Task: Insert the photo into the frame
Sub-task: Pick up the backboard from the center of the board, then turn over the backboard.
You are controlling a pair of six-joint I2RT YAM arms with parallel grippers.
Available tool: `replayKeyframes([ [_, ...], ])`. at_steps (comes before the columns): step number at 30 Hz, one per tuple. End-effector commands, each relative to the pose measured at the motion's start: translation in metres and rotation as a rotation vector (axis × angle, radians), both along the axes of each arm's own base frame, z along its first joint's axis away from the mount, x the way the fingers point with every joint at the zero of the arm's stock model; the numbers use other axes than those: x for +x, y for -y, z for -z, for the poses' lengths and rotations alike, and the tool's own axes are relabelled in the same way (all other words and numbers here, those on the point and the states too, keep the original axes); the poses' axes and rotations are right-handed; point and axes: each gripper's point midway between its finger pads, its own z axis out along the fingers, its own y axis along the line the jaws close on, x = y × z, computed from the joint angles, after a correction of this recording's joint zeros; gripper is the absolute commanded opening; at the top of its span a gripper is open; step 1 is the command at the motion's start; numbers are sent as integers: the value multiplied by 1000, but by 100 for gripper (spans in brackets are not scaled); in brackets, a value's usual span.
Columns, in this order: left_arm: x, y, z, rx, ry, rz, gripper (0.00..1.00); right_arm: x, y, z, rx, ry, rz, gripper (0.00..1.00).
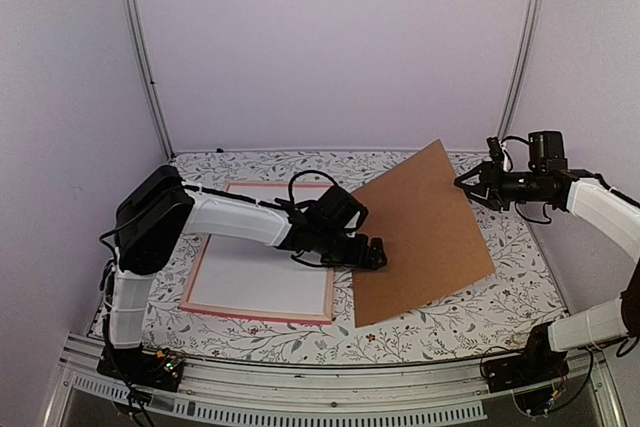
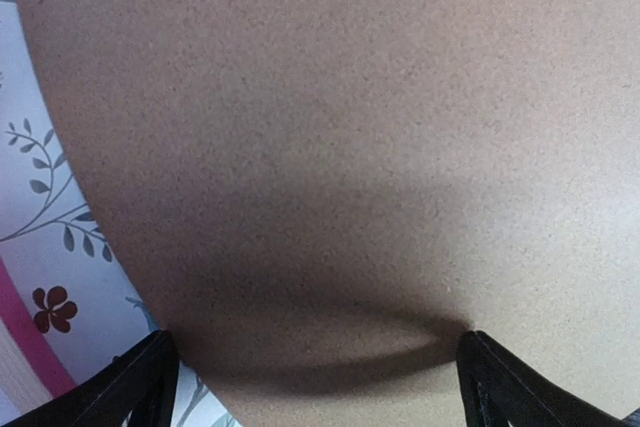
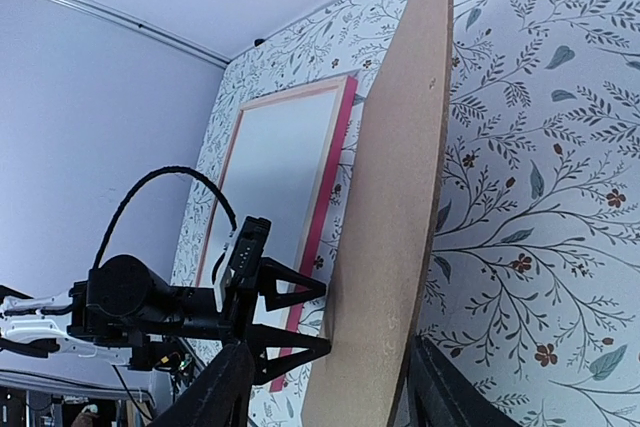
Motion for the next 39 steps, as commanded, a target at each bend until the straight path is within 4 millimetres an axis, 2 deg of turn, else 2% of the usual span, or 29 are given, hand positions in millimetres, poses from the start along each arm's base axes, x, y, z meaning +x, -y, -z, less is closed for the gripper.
replayKeyframes([
  [1, -5, 3, 1, -18, 18, 24, 100, -35, -48, -32, 118, -23, -196, 55],
  [12, -2, -2, -27, -67, 42, 21, 100, -43, -75, -74, 147, 44, -253, 54],
  [17, -2, -6, -49, -122, 58, 16, 100, -48, -94, -84, 147, 58, -291, 54],
  [23, 3, -16, -68, -141, 87, 0, 100, -50, -112, -102, 152, 85, -314, 55],
  [28, 6, -31, -84, -152, 109, -20, 100, -52, -132, -115, 144, 106, -345, 59],
  [33, 10, -52, -115, -191, 141, -46, 100, -51, -155, -111, 137, 92, -386, 61],
  [36, 10, -67, -143, -226, 174, -62, 100, -49, -164, -108, 141, 89, -401, 62],
  [39, 9, -82, -182, -278, 224, -73, 100, -47, -175, -107, 149, 88, -419, 62],
])
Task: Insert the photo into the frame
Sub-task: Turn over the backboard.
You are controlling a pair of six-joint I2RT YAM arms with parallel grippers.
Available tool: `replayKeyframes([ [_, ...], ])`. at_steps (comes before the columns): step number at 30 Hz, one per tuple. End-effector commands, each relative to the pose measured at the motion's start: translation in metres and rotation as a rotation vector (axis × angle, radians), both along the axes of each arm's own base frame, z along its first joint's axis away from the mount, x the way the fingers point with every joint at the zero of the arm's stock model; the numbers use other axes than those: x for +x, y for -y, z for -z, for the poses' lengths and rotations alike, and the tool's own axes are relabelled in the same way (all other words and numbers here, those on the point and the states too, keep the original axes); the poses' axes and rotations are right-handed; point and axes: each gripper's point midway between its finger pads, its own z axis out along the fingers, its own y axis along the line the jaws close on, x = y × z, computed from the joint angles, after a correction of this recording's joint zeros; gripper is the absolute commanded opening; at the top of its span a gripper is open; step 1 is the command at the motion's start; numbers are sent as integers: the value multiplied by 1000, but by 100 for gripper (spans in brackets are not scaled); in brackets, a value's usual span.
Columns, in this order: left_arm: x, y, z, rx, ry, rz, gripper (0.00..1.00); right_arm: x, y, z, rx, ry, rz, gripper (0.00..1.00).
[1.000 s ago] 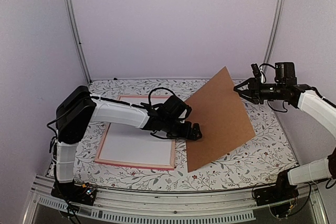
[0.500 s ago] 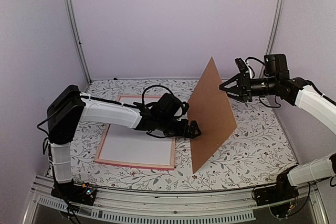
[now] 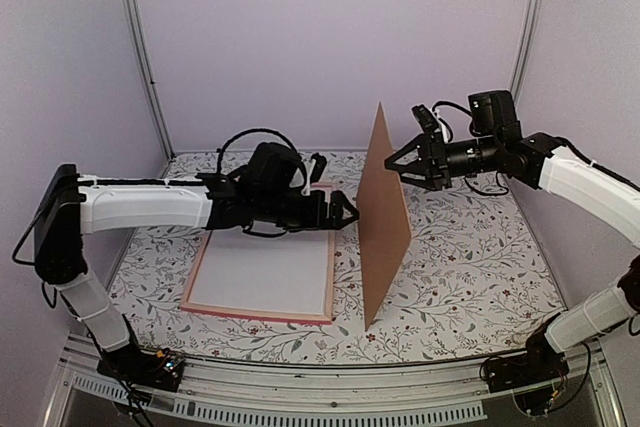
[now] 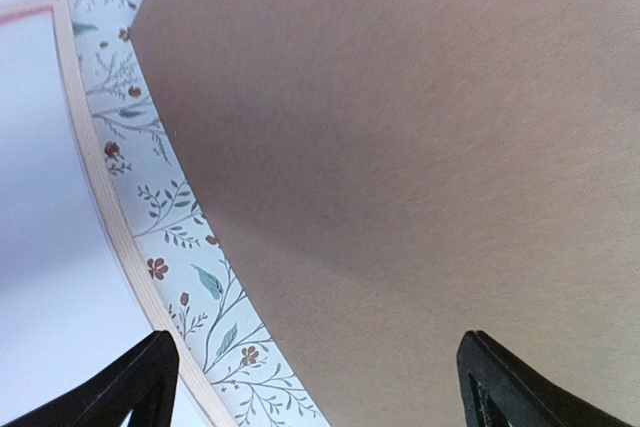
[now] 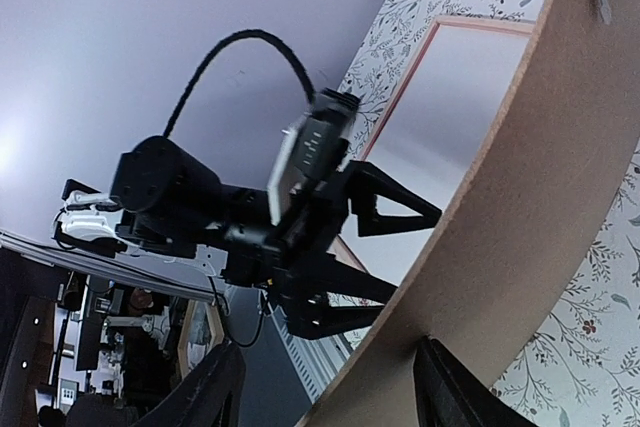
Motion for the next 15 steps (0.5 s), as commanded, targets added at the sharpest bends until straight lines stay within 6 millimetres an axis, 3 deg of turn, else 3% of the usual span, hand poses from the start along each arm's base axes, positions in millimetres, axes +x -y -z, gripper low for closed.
replayKeyframes([
  [1, 3, -22, -62, -84, 97, -19, 100, 6, -16, -11, 27, 29, -17, 62],
  [7, 7, -36, -114, -136, 165, -36, 100, 6, -34, -15, 48, 32, -49, 65],
  [15, 22, -38, -125, -152, 161, -55, 99, 0, -57, -24, 72, 42, -98, 70],
])
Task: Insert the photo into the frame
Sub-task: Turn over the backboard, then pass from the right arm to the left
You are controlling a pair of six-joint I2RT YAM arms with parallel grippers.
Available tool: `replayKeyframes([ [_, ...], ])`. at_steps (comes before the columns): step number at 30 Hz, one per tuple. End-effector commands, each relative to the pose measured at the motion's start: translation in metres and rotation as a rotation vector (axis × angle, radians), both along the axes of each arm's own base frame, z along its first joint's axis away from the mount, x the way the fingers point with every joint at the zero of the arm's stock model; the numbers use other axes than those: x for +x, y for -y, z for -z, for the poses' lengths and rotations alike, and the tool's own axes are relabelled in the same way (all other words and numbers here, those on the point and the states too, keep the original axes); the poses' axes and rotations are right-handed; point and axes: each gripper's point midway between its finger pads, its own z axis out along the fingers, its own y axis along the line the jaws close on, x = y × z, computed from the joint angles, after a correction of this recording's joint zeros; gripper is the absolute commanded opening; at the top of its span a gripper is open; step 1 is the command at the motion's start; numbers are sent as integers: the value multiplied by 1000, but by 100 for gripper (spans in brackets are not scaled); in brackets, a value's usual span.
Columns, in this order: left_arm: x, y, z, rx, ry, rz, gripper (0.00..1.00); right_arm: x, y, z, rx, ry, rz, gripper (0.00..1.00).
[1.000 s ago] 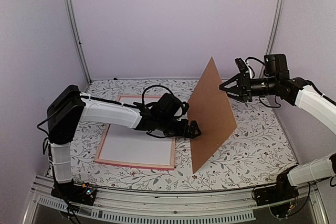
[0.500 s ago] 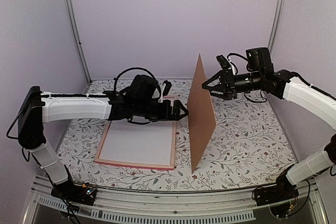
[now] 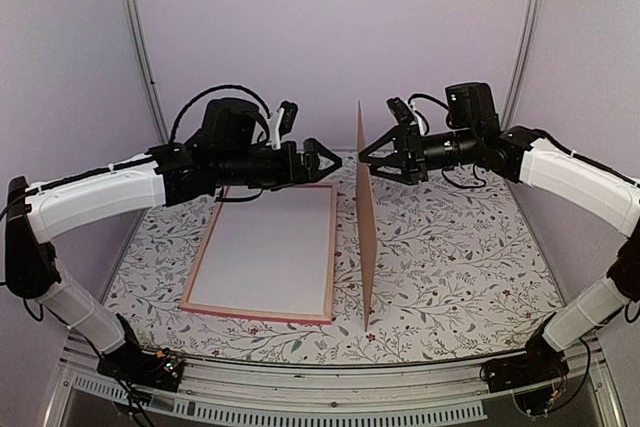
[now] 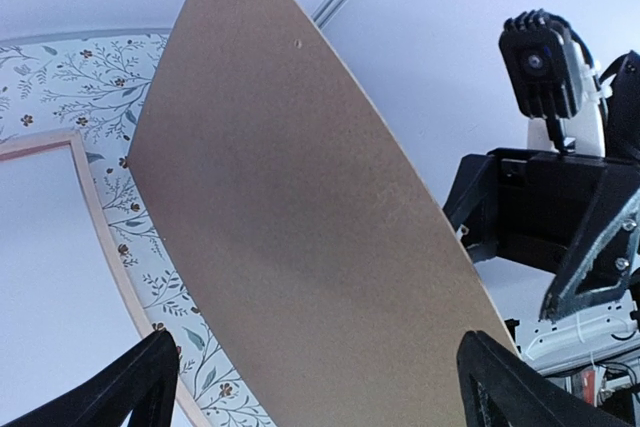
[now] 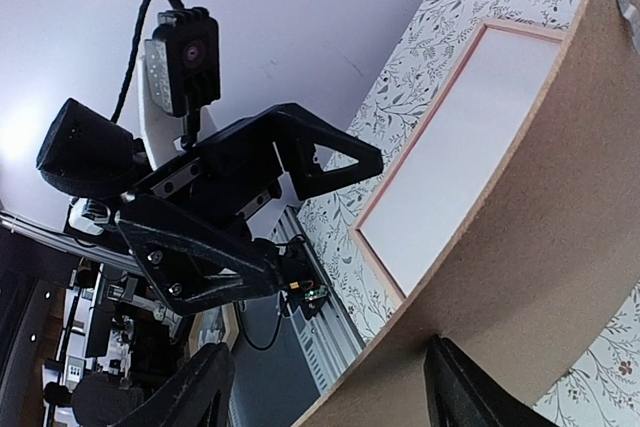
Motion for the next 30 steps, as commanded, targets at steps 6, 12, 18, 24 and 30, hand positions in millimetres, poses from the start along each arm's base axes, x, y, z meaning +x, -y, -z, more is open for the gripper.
replayKeyframes([
  [6, 14, 5, -15, -25, 1, 15, 100, -6, -29, -10, 46, 22, -66, 71],
  [12, 16, 8, -6, -18, -29, 24, 99, -5, -35, -2, 42, 6, -77, 71],
  [18, 17, -6, 10, 17, -46, -28, 90, -7, -30, 4, 17, 9, -58, 72],
  [24, 22, -22, 21, 80, -42, -73, 65, 1, -15, 20, -30, -6, -8, 72],
  [30, 23, -34, 37, 117, -63, -94, 41, 13, 10, 40, -86, -18, 62, 72],
])
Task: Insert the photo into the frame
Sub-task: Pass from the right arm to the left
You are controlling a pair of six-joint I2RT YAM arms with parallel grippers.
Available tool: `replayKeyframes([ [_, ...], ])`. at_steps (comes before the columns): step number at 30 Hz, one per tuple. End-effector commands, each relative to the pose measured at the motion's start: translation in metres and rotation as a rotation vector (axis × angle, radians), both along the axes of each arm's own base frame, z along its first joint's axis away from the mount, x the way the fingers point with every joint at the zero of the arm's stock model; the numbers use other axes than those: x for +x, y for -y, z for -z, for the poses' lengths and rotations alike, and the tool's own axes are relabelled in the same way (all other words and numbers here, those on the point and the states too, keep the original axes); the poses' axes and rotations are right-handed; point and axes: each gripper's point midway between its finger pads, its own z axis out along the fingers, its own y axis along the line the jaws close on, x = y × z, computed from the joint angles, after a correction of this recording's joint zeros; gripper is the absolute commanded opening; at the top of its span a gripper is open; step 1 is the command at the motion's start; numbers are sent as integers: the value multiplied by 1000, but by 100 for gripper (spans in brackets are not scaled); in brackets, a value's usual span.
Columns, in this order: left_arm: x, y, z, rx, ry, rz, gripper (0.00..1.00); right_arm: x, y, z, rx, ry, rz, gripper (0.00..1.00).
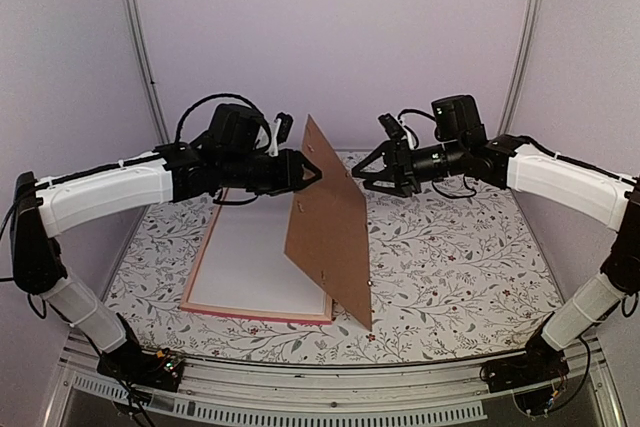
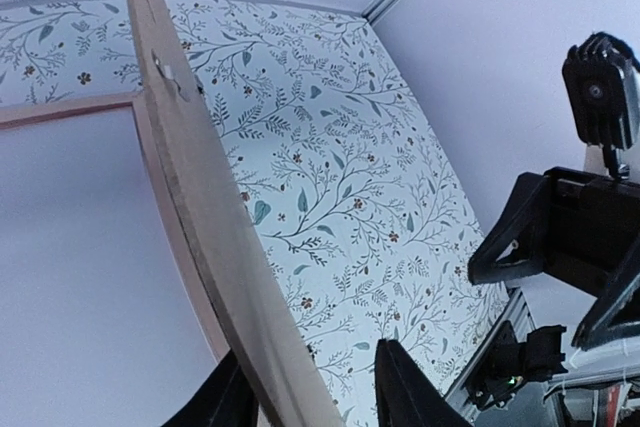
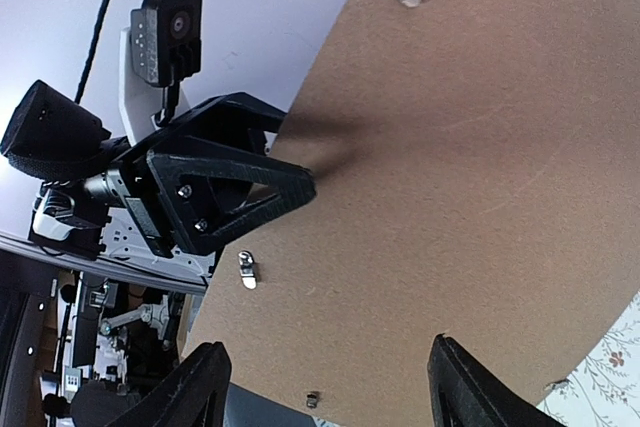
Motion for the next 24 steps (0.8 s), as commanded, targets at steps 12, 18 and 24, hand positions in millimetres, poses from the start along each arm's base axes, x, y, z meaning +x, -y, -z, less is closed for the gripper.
replayKeyframes([
  [12, 5, -43, 21, 74, -25, -73, 3, 13, 41, 61, -132, -44, 100, 72],
  [18, 2, -53, 28, 61, -42, -86, 0, 15, 48, 76, -156, -63, 112, 72],
  [24, -7, -69, -3, -122, -24, -77, 0, 19, 65, 77, -162, -61, 162, 72],
])
